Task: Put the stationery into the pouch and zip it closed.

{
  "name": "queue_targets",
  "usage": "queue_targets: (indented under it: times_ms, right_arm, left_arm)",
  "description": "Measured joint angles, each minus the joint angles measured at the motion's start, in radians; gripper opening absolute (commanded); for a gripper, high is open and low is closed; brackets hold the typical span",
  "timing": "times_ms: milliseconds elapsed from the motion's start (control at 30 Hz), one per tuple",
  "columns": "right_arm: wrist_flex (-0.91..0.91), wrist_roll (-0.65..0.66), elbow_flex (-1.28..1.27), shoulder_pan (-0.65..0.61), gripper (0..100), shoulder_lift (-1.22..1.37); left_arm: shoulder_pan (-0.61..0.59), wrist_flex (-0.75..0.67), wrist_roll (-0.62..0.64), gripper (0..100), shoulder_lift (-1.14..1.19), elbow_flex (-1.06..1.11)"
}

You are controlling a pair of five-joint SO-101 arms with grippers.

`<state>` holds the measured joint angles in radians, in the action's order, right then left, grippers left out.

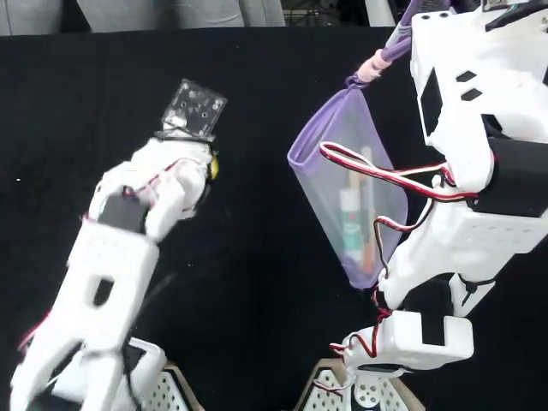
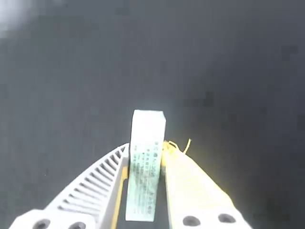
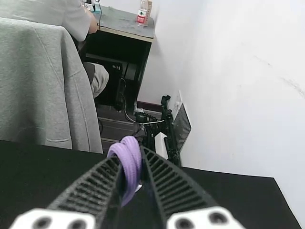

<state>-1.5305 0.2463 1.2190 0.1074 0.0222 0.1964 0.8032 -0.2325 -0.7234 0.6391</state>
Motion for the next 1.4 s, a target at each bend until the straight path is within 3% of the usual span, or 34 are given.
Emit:
queue_targets:
  times_ms: [200,400,733,900,1400]
  right_arm:
    - [0.0,0.0,0.0,0.0,1.1,0.0]
    - [0.0,0.0,0.0,0.0,1.1,0.0]
    - [0.0,0.0,0.0,0.0,1.1,0.0]
    - [0.0,0.0,0.0,0.0,1.1,0.0]
    - [-0.003,0.0,0.0,0.0,1.1,0.0]
  left_arm:
    - [0.166,-0.253,0.133,5,-0.267,0.012]
    - [0.235,-0.526,0.341,3,-0.299,0.054]
    - [0.365,-0.698,0.591,3,-0.193,0.152]
    - [0.394,-0.764,0.621,3,-0.146,0.241]
    - [0.336,-0.947,0.628,3,-0.106,0.333]
